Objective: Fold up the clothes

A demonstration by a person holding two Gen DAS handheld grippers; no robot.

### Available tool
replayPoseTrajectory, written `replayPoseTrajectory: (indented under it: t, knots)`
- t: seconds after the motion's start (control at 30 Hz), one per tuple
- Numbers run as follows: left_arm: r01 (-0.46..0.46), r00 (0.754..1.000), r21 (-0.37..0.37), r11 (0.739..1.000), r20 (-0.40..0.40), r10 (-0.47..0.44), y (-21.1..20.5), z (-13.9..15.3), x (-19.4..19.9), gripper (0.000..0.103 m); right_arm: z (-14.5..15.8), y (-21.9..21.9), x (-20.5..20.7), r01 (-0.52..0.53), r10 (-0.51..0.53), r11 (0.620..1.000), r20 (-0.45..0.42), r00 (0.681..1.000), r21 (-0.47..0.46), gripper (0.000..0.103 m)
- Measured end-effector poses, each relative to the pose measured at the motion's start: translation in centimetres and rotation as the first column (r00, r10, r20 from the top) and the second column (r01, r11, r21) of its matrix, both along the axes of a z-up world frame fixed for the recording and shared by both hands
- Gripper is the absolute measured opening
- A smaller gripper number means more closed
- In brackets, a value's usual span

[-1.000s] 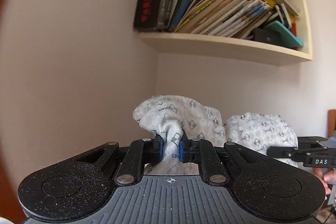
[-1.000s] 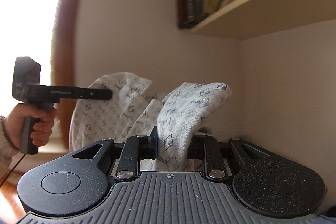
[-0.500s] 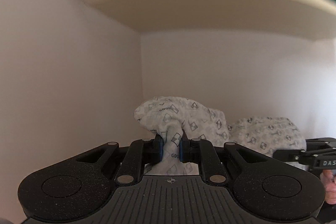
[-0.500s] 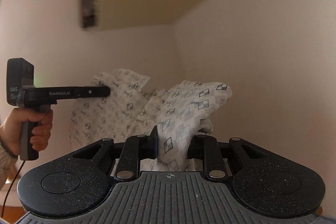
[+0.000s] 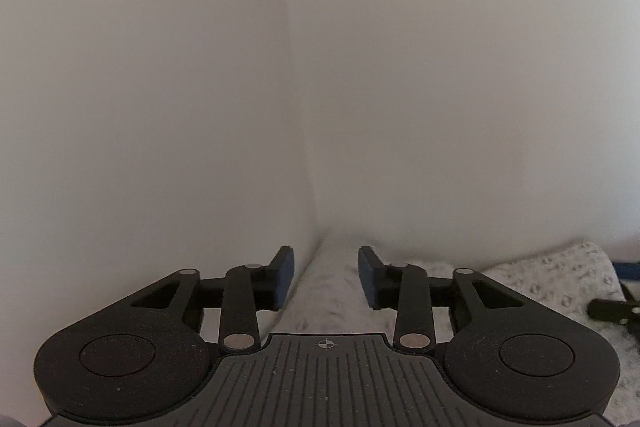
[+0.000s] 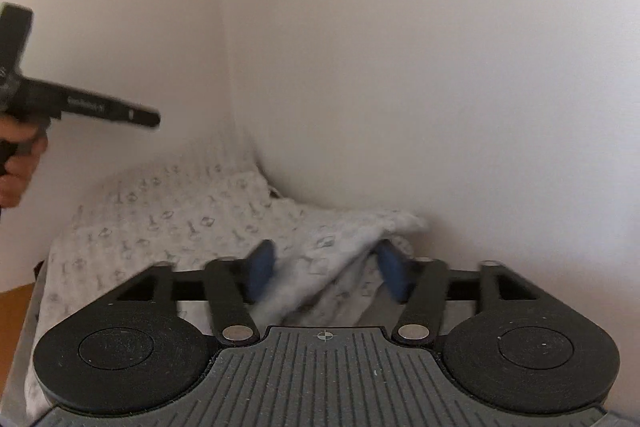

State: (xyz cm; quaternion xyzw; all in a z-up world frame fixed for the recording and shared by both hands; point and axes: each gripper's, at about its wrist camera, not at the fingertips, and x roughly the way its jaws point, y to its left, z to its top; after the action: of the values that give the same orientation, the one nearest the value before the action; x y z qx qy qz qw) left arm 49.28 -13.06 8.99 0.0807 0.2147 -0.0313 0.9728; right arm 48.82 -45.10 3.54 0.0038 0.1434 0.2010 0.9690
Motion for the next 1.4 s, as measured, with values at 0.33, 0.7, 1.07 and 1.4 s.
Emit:
replayPoseTrajectory:
  t: [0.33, 0.7, 1.07, 1.4]
  knots:
    - [0.072, 0.994, 0.05, 0.996, -0.086, -0.068, -1.7, -4.3, -5.1, 0.061, 0.1, 1.9, -4.4, -0.155, 0.155, 0.988, -0.01, 0.988, 0.027, 0.052]
    - [-0.043, 0.989, -0.151, 0.988, -0.146, 0.021, 1.6, -6.8, -8.5, 0.068, -0.7, 4.9, -12.0, -0.2, 0.201, 0.98, -0.025, 0.979, 0.013, 0.053]
    - [-0.051, 0.989, -0.175, 0.983, -0.145, 0.026, 0.0, -3.9, -21.4, 0.103, -1.7, 10.2, -19.5, -0.297, 0.299, 0.954, -0.11, 0.948, 0.032, 0.101]
    - [-0.231, 0.957, -0.194, 0.953, -0.222, 0.187, 3.3, -6.2, -35.3, 0.103, -2.9, 16.4, -25.9, -0.412, 0.418, 0.908, -0.235, 0.878, 0.078, 0.103]
